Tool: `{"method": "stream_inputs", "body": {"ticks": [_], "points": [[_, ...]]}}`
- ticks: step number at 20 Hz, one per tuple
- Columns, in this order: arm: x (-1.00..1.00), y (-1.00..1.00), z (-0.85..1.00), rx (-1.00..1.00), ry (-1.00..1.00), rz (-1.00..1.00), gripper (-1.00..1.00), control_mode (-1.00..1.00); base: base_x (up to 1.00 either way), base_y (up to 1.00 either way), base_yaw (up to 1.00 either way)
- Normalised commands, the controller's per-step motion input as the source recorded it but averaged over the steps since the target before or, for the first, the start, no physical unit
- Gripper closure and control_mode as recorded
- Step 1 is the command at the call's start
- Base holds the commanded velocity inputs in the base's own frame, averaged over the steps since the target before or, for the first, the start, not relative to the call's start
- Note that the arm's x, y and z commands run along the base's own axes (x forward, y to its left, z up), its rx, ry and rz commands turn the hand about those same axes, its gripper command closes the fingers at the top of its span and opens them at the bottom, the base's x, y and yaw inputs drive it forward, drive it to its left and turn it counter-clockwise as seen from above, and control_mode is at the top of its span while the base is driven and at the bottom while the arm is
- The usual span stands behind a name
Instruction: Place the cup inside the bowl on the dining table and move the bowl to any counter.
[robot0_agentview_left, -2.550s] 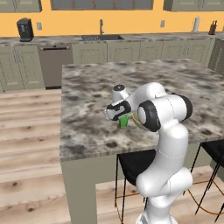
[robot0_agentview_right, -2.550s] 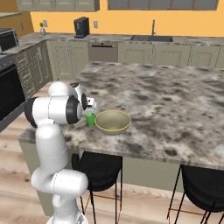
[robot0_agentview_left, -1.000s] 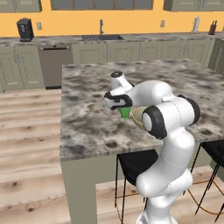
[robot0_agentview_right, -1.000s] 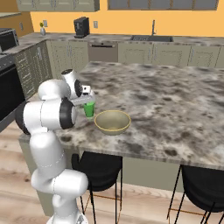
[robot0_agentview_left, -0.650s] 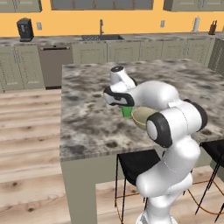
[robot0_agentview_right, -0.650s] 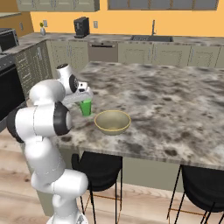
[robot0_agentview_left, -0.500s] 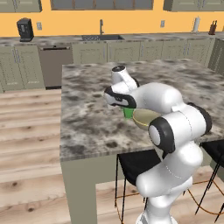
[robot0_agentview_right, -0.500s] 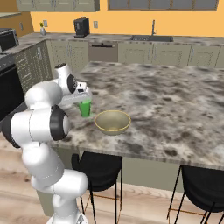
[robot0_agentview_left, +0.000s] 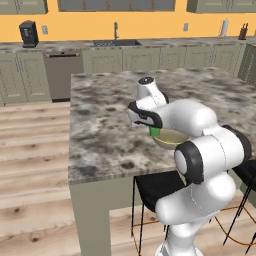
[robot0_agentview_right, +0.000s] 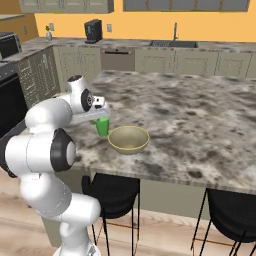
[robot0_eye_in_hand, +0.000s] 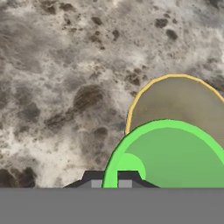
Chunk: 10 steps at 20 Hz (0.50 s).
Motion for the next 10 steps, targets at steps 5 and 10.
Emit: {"method": "stream_inputs", "body": {"ticks": [5, 10], "points": [[0.41, -0.45, 0.09, 0.00, 0.02, 0.00, 1.00, -1.00, 0.00, 0.00, 0.00], [0.39, -0.54, -0.04, 0.00, 0.07, 0.00, 1.00, -1.00, 0.00, 0.00, 0.00]]}}
